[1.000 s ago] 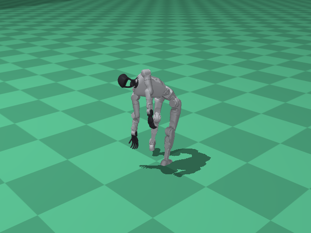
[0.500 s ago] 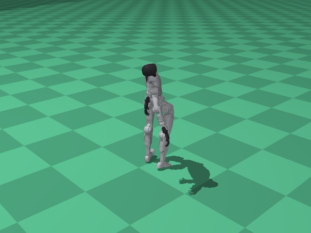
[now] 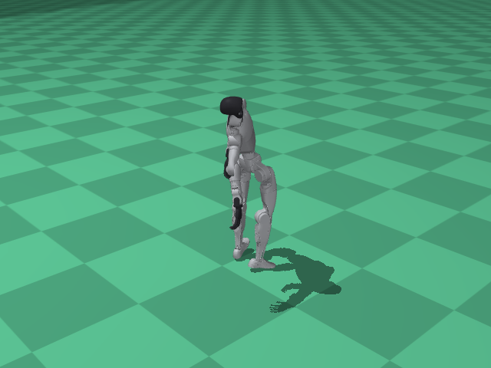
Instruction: Upper body actions
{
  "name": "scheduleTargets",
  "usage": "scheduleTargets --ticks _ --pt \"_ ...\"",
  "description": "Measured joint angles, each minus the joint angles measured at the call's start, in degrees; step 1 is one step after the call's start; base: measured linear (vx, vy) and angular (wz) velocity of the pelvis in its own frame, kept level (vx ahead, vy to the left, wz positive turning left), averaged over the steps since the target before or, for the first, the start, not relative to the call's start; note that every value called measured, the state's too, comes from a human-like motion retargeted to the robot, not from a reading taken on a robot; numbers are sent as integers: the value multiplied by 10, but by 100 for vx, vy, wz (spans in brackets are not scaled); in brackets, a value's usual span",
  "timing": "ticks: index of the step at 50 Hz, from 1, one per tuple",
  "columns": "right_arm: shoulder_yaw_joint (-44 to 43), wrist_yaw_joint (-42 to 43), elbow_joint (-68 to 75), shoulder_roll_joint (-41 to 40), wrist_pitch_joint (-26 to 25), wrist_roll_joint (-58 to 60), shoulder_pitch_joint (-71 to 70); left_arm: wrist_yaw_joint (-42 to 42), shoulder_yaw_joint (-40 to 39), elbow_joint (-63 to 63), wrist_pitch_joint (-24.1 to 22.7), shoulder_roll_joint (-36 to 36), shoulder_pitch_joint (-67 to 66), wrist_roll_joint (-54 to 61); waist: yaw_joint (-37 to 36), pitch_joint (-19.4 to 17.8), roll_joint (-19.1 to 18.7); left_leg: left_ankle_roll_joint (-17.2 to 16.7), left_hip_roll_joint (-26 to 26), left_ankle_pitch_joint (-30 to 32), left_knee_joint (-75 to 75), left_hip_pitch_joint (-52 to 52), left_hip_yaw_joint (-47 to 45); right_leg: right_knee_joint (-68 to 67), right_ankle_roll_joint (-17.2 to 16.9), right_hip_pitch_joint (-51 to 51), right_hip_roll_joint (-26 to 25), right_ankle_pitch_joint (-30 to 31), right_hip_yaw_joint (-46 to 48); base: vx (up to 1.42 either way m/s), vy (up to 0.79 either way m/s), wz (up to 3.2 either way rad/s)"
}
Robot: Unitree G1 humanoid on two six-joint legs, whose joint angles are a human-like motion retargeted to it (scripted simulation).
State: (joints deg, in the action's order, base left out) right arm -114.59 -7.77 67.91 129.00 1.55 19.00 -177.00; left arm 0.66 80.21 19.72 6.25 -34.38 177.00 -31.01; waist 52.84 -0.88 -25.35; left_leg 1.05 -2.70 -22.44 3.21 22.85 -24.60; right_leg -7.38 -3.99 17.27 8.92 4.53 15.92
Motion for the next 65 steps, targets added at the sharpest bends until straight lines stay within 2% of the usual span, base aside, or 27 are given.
scheduleTargets --ticks 15,25,30,40,53,65 --pt "0 -5 -92 0 21 -2 0 -40 0 59 22 0 0 7 -20 39 0 -7 5 28 -3 -9 35 40 9 28 1 4 41 -6 -9 35" --pt "0 -37 -133 0 20 -20 0 -55 0 73 20 0 0 -16 -8 39 -1 -17 16 32 -10 2 43 44 15 40 -7 1 33 -12 -16 5" --pt "0 -44 -157 0 26 15 11 -66 0 86 25 0 0 -27 8 41 -1 -24 31 30 -11 12 24 41 18 32 -17 4 7 -18 -15 -49" --pt "0 -33 -182 0 26 75 46 -78 0 97 25 0 0 -44 59 46 -2 -50 69 26 -1 49 -79 35 30 -7 -61 24 -88 -21 -11 -114" --pt "0 -18 -44 0 -22 2 0 -69 0 29 11 0 0 -22 161 55 -2 -76 106 28 -1 83 -165 44 39 -16 -117 43 -148 -12 -3 -66" --pt "0 8 60 0 -28 -28 0 -43 0 -20 -10 0 0 -14 164 66 -2 -78 106 28 -2 91 -171 50 37 -2 -116 43 -141 0 0 0"
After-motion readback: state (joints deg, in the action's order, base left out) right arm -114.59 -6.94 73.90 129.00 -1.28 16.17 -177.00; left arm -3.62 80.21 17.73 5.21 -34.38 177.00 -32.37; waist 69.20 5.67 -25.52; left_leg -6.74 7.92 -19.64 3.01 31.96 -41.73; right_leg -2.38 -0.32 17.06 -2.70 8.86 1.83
